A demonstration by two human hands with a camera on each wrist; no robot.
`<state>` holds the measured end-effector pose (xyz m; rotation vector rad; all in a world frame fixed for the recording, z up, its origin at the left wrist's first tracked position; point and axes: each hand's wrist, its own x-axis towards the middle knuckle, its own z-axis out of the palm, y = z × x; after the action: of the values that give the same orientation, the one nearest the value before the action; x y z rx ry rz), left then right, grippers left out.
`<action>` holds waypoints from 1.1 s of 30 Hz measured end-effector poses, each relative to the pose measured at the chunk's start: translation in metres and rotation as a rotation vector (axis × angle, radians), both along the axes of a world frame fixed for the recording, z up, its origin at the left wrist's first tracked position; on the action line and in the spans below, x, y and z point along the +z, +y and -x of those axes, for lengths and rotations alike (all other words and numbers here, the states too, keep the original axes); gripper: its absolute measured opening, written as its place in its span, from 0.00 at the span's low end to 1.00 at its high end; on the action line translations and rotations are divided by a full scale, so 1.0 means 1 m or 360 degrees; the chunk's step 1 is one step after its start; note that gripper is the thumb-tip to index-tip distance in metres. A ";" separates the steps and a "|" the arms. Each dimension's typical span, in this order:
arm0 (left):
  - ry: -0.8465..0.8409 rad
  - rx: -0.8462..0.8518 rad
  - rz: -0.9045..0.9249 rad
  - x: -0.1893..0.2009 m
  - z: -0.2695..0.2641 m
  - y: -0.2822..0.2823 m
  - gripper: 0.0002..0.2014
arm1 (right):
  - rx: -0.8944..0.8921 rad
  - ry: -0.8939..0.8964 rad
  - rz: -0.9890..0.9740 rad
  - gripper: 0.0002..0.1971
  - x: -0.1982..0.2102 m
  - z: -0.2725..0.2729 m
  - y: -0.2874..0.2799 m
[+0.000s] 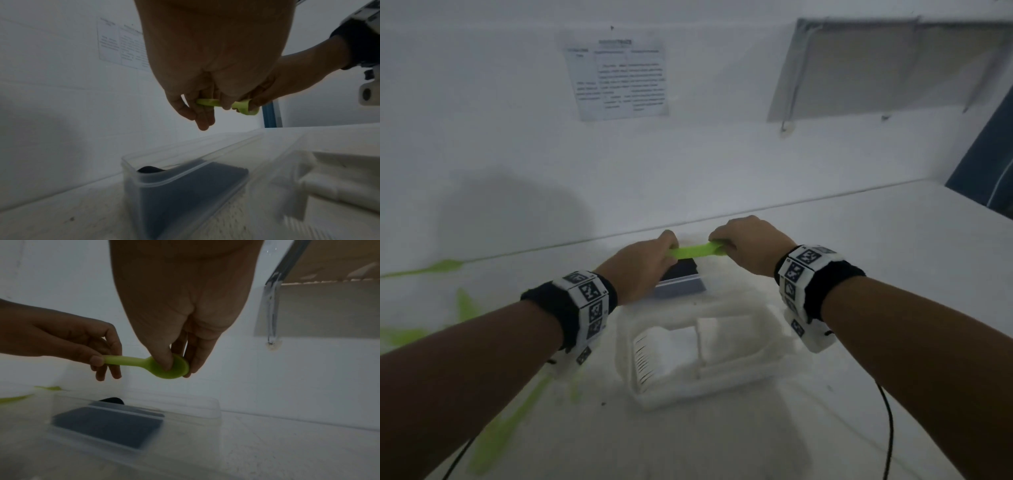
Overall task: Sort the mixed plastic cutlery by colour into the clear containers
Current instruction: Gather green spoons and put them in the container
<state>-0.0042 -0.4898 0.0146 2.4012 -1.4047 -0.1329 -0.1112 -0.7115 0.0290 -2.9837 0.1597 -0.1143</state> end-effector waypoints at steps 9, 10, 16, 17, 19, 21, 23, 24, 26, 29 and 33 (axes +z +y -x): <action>-0.0131 0.0085 -0.0152 -0.022 -0.046 -0.071 0.06 | 0.0070 0.0177 0.0110 0.10 -0.025 -0.048 -0.062; -0.0149 0.0091 -0.0161 -0.026 -0.049 -0.075 0.07 | 0.0083 0.0193 0.0112 0.11 -0.028 -0.053 -0.066; -0.0119 0.0081 -0.0479 -0.037 -0.067 -0.096 0.07 | 0.0150 0.0268 0.0442 0.10 -0.045 -0.076 -0.077; -0.0127 0.0088 -0.0522 -0.037 -0.069 -0.099 0.07 | 0.0151 0.0270 0.0498 0.09 -0.047 -0.079 -0.076; -0.0128 0.0096 -0.0616 -0.039 -0.072 -0.104 0.08 | 0.0146 0.0283 0.0607 0.06 -0.052 -0.084 -0.073; -0.0147 0.0091 -0.0667 -0.042 -0.073 -0.108 0.09 | 0.0128 0.0311 0.0653 0.03 -0.057 -0.087 -0.071; -0.0173 0.0097 -0.0657 -0.045 -0.074 -0.109 0.09 | 0.0097 0.0331 0.0672 0.03 -0.060 -0.090 -0.071; -0.0175 0.0109 -0.0647 -0.047 -0.074 -0.109 0.10 | 0.0081 0.0337 0.0678 0.03 -0.061 -0.092 -0.070; -0.0171 0.0133 -0.0636 -0.049 -0.076 -0.109 0.10 | 0.0055 0.0345 0.0689 0.06 -0.062 -0.094 -0.068; -0.0147 0.0172 -0.0605 -0.052 -0.078 -0.107 0.10 | 0.0043 0.0340 0.0727 0.09 -0.064 -0.095 -0.067; -0.0142 0.0186 -0.0588 -0.053 -0.077 -0.105 0.12 | 0.0048 0.0342 0.0733 0.08 -0.065 -0.093 -0.069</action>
<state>0.0730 -0.5951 -0.0389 2.8147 -1.3723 -0.2810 -0.0178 -0.7804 -0.0362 -3.4515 0.1267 0.2030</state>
